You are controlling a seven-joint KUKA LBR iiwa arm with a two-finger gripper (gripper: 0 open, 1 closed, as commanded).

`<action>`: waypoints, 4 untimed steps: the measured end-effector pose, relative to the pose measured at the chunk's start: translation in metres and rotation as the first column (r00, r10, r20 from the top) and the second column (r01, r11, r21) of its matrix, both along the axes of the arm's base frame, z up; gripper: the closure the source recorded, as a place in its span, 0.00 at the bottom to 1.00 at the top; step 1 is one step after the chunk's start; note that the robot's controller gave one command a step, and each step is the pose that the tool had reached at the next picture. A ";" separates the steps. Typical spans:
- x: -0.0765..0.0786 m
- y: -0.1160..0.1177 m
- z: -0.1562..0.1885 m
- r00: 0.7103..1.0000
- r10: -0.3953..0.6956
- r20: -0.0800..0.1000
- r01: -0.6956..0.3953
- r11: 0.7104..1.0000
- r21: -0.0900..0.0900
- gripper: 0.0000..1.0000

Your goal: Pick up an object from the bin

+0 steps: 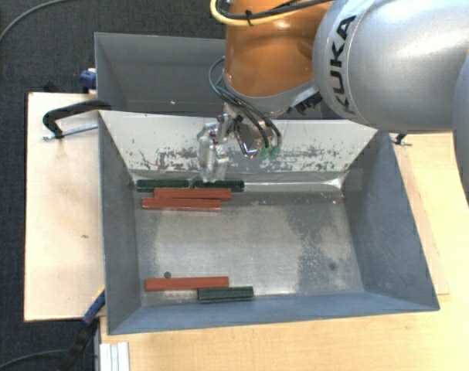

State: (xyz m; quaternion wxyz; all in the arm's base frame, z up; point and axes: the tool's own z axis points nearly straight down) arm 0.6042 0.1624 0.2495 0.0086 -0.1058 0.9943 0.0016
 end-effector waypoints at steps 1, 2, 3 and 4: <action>-0.069 0.014 -0.067 0.963 0.267 -0.018 -0.268 0.964 -0.004 1.00; -0.068 0.013 -0.065 0.964 0.266 -0.014 -0.266 0.964 -0.003 0.00; -0.017 -0.079 -0.180 0.974 0.224 -0.013 -0.224 0.974 -0.004 0.00; -0.006 -0.005 -0.140 0.978 0.206 -0.006 -0.206 0.978 0.000 0.00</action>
Offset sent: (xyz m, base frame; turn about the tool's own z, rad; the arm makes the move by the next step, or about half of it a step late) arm -0.0685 0.0124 -0.0666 -0.2703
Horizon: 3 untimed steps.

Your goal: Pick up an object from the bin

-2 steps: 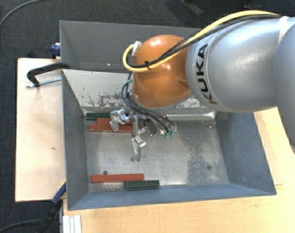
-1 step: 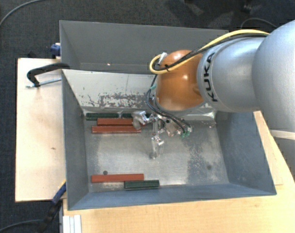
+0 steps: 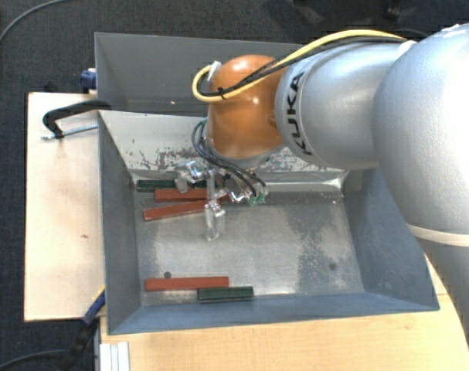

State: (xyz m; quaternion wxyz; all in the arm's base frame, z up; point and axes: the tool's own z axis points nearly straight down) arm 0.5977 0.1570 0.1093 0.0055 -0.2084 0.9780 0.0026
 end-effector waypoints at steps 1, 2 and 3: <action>0.004 -0.062 -0.037 0.963 -0.268 -0.008 0.268 0.963 -0.005 0.00; 0.012 -0.060 -0.029 0.963 -0.269 0.020 0.269 0.963 0.009 1.00; -0.008 -0.038 0.072 0.980 0.200 0.002 -0.200 0.980 -0.006 1.00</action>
Offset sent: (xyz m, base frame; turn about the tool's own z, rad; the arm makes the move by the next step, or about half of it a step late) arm 0.0029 -0.0622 -0.0381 0.2703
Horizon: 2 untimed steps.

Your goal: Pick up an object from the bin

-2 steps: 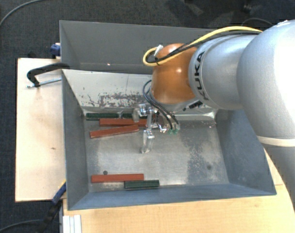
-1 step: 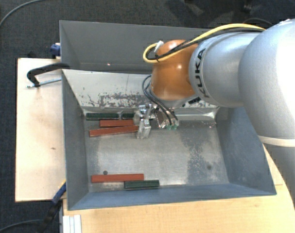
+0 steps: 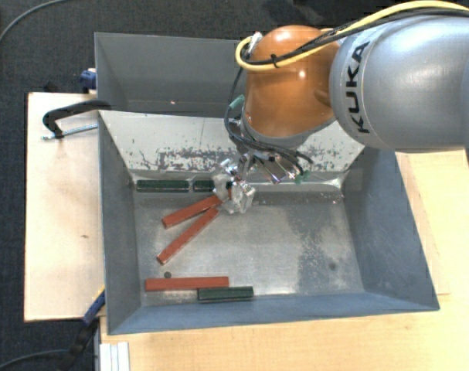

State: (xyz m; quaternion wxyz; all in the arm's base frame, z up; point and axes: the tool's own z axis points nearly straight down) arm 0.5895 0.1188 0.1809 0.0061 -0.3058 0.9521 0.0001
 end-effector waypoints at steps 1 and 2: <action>-0.001 -0.001 -0.002 1.000 -0.002 -0.005 0.002 1.000 0.000 0.00; 0.010 0.042 -0.115 1.000 -0.001 -0.016 0.001 1.000 -0.001 0.00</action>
Offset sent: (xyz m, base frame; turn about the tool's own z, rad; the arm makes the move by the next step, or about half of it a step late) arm 0.0000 0.0000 0.0000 0.0000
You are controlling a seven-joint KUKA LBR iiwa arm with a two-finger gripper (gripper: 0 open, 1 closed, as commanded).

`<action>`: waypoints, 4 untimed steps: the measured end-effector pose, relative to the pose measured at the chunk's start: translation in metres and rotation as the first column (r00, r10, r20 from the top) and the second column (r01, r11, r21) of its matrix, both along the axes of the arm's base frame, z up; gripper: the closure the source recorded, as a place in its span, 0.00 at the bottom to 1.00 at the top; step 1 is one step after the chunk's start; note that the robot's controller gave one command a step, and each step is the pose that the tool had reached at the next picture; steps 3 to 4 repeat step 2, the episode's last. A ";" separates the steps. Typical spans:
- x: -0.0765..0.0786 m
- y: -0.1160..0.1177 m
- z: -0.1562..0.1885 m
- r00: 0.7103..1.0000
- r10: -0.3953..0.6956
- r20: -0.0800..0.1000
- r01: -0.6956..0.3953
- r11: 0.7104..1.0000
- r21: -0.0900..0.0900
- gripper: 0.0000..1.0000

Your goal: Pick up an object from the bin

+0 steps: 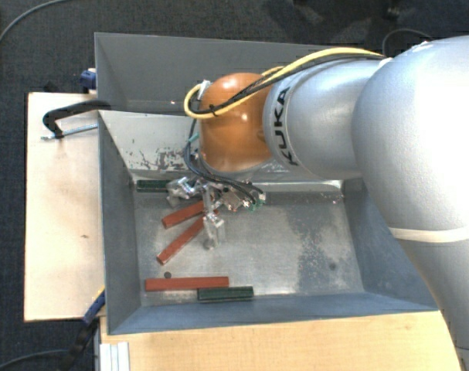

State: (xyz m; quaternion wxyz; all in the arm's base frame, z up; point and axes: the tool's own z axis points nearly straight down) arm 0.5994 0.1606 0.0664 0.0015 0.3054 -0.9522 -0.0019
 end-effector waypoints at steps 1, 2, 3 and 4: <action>0.002 -0.001 0.005 1.000 -0.004 0.005 0.004 1.000 0.001 1.00; -0.065 -0.017 0.146 0.997 0.079 0.015 -0.079 0.997 0.000 1.00; -0.065 -0.017 0.146 0.997 0.079 0.015 -0.079 0.997 0.000 1.00; -0.065 -0.017 0.146 0.997 0.079 0.015 -0.079 0.997 0.000 1.00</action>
Offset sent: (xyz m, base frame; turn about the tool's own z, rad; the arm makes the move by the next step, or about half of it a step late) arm 0.0000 0.0000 0.0000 0.0000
